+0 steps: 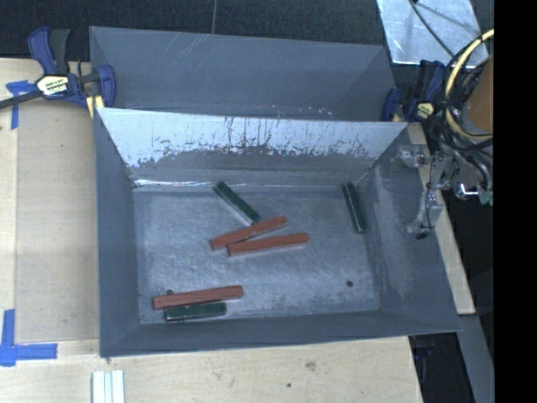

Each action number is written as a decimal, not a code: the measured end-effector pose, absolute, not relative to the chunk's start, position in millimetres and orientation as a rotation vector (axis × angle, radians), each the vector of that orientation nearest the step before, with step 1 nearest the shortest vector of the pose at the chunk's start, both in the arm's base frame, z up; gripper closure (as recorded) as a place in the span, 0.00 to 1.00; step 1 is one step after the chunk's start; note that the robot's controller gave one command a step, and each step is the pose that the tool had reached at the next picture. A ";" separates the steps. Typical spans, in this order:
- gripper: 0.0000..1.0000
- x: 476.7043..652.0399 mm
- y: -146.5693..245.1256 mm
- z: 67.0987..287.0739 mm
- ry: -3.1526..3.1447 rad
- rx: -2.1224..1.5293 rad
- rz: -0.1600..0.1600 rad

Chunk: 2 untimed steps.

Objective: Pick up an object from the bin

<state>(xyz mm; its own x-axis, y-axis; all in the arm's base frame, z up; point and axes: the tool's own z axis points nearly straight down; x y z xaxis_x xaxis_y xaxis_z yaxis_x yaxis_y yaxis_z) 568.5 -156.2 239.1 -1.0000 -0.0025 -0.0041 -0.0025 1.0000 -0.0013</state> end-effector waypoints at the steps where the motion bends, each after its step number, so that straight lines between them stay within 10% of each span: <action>1: 0.00 617.8 -83.7 115.4 3.139 0.035 0.000; 2: 0.00 595.1 -40.7 68.5 3.139 -0.145 0.002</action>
Offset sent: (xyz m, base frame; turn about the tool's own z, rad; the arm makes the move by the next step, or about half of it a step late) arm 0.0486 0.0726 -0.1239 0.0256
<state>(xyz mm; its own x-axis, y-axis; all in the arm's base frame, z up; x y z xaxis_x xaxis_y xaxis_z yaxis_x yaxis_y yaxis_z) 595.1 -40.7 68.5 -0.9957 -0.0922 0.0007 -0.0922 0.9957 0.0016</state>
